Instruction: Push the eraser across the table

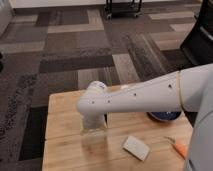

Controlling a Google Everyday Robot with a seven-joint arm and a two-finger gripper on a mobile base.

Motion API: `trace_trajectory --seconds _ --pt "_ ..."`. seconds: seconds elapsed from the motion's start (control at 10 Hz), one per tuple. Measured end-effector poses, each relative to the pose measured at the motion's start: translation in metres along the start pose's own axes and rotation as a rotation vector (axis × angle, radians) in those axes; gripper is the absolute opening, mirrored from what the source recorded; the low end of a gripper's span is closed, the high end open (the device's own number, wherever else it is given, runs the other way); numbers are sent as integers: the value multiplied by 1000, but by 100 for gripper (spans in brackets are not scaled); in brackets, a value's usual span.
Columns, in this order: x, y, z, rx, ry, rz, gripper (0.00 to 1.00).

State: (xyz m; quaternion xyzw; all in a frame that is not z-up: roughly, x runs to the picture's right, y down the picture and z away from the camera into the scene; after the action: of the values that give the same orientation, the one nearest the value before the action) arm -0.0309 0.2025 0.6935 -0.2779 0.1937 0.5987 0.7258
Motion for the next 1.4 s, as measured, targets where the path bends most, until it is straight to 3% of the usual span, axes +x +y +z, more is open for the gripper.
trace_trajectory --seconds 0.1,0.2,0.9,1.2,1.4 --pt "0 -19 -2 12 -7 18 65" --pt "0 -22 -3 15 -6 23 65" --pt "0 -22 -2 12 -7 21 65" --pt "-17 -35 10 -56 -31 27 65" --pt "-30 -44 17 -78 -37 9 65"
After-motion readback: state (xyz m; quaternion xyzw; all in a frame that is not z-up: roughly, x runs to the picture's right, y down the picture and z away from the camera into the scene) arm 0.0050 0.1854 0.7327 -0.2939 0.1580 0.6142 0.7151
